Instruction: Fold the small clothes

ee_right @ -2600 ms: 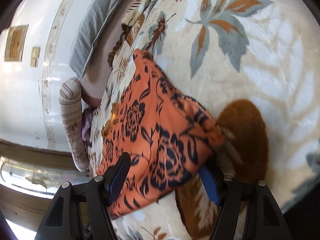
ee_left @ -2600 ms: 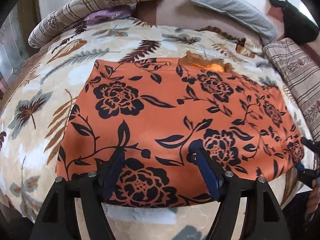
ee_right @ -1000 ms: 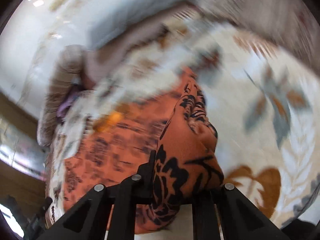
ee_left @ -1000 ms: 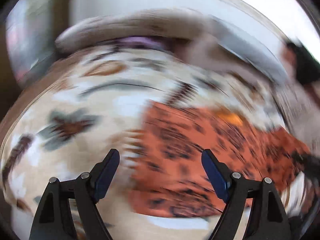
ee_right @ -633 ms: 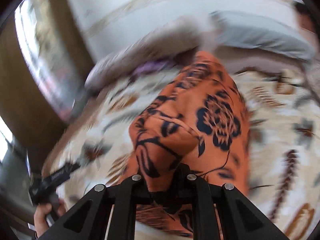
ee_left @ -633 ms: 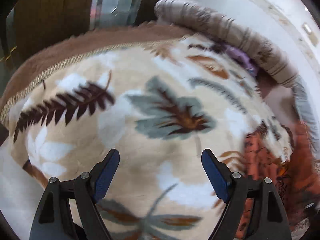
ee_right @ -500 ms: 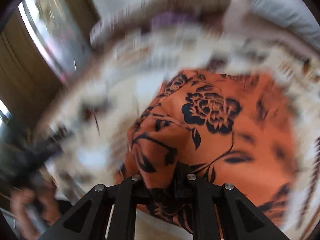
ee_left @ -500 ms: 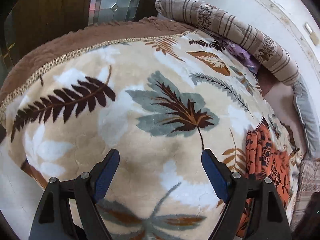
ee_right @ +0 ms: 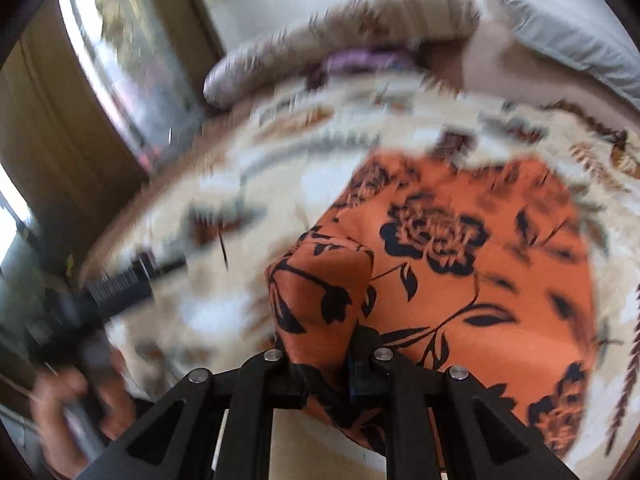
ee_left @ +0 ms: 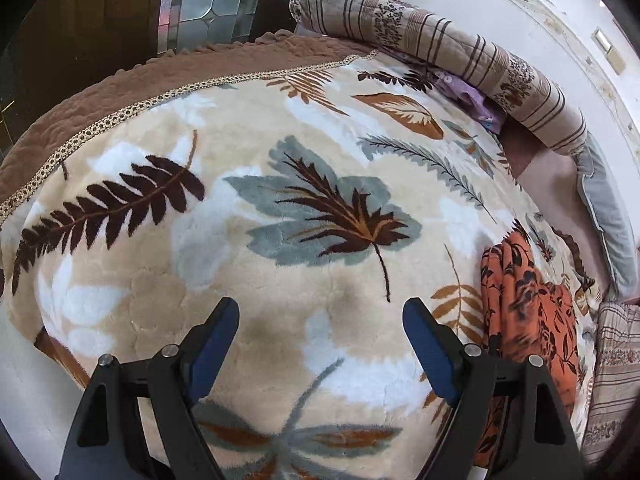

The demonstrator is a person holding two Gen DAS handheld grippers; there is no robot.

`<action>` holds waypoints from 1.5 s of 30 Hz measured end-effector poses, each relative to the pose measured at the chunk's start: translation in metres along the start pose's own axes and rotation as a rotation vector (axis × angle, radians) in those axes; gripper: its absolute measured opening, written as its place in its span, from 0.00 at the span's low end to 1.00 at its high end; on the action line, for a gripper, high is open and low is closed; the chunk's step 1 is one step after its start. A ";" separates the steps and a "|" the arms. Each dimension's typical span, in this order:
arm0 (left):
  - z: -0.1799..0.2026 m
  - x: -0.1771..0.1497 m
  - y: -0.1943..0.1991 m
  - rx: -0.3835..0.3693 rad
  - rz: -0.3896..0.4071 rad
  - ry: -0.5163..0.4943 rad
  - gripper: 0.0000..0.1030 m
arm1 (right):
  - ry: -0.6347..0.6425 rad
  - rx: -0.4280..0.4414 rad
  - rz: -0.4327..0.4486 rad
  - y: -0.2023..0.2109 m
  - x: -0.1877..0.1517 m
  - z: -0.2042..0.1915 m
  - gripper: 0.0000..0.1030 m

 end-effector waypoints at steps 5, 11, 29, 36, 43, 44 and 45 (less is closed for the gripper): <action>0.003 -0.003 -0.001 -0.011 -0.008 -0.012 0.82 | 0.045 0.008 0.001 -0.007 -0.008 0.000 0.20; 0.029 -0.012 -0.001 -0.136 -0.034 -0.096 0.82 | 0.029 0.128 0.028 0.013 -0.024 -0.003 0.69; 0.105 -0.072 -0.023 -0.254 -0.305 -0.162 0.53 | -0.416 0.203 0.163 0.077 -0.081 0.136 0.69; 0.083 -0.087 -0.025 -0.264 -0.321 -0.052 0.49 | -0.448 0.251 0.148 0.067 -0.087 0.147 0.69; 0.115 -0.083 0.014 -0.169 -0.215 -0.229 0.49 | -0.525 0.302 0.168 0.075 -0.091 0.164 0.70; 0.123 -0.079 0.020 -0.166 -0.185 -0.260 0.49 | -0.547 0.311 0.168 0.076 -0.092 0.168 0.70; 0.132 -0.076 0.025 -0.165 -0.160 -0.290 0.50 | -0.567 0.319 0.169 0.077 -0.093 0.172 0.70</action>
Point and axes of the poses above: each gripper's, at about its wrist camera, not at the fingertips, and y roughly against the way its jaws point, z to its right, x to its top, the point moved 2 cm from there along -y, roughly the way its jaws point, and after that the axes turned 9 degrees about -x, right-handed, at the moved point
